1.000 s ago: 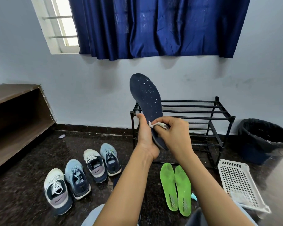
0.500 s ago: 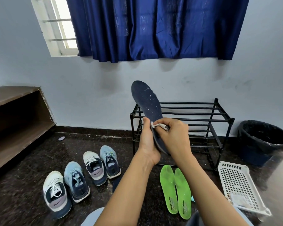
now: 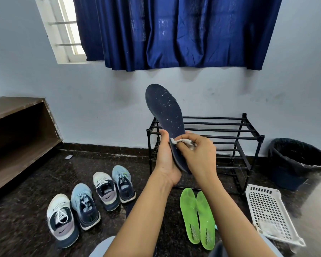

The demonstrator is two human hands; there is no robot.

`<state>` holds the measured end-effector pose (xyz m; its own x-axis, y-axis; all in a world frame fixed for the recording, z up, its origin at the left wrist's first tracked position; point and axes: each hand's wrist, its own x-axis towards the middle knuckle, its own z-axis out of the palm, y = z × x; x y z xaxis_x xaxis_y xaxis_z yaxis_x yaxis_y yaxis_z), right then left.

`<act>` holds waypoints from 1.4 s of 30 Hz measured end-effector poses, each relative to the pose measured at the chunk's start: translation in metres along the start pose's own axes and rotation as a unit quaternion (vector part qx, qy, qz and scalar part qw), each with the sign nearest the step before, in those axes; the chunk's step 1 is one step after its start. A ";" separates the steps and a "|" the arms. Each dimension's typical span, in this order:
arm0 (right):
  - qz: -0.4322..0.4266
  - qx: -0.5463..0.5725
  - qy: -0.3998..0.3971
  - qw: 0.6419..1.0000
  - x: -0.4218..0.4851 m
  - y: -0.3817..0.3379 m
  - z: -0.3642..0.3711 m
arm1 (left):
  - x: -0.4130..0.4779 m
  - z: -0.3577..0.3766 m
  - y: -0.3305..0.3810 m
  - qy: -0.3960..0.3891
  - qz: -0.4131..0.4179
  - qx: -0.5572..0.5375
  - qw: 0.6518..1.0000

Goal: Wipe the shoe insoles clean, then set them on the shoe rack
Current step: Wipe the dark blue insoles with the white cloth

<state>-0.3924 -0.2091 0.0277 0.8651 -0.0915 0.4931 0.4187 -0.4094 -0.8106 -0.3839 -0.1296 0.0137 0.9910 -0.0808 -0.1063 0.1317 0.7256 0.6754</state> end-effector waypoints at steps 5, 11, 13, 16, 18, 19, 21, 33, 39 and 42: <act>0.019 0.009 0.000 1.000 -0.001 0.001 0.001 | 0.005 0.000 -0.001 0.003 0.018 -0.003 1.000; 0.000 0.031 -0.015 0.999 0.002 0.001 -0.004 | 0.005 -0.003 0.001 -0.013 0.015 0.022 1.000; 0.013 0.047 -0.025 0.999 0.004 0.003 -0.007 | 0.003 -0.003 0.006 -0.025 0.011 0.038 0.999; 0.024 0.076 -0.043 0.996 0.005 0.001 -0.013 | 0.002 -0.006 0.019 -0.040 0.009 0.019 0.999; 0.025 0.096 -0.079 0.992 0.006 0.000 -0.017 | 0.003 -0.009 0.029 -0.042 0.007 0.005 0.999; 0.022 0.092 -0.103 0.990 0.006 -0.001 -0.017 | 0.004 -0.010 0.032 -0.039 0.006 0.007 0.999; 0.016 0.083 -0.151 0.985 0.006 0.000 -0.018 | 0.005 -0.011 0.037 -0.037 0.003 0.016 0.999; -0.016 -0.034 -0.131 0.991 -0.002 -0.002 -0.011 | 0.016 -0.017 0.033 -0.031 0.031 -0.053 0.998; -0.042 -0.115 -0.051 0.991 -0.013 0.000 0.008 | 0.020 -0.013 0.027 -0.025 0.058 -0.020 0.998; -0.042 -0.070 -0.111 0.990 -0.015 -0.004 0.010 | 0.022 -0.017 0.028 -0.022 0.067 -0.027 0.997</act>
<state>-0.4040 -0.1966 0.0205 0.8753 0.1441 0.4616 0.4621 -0.5304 -0.7107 -0.3592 -0.0995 0.0179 0.9999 -0.0098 0.0138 -0.0013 0.7680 0.6405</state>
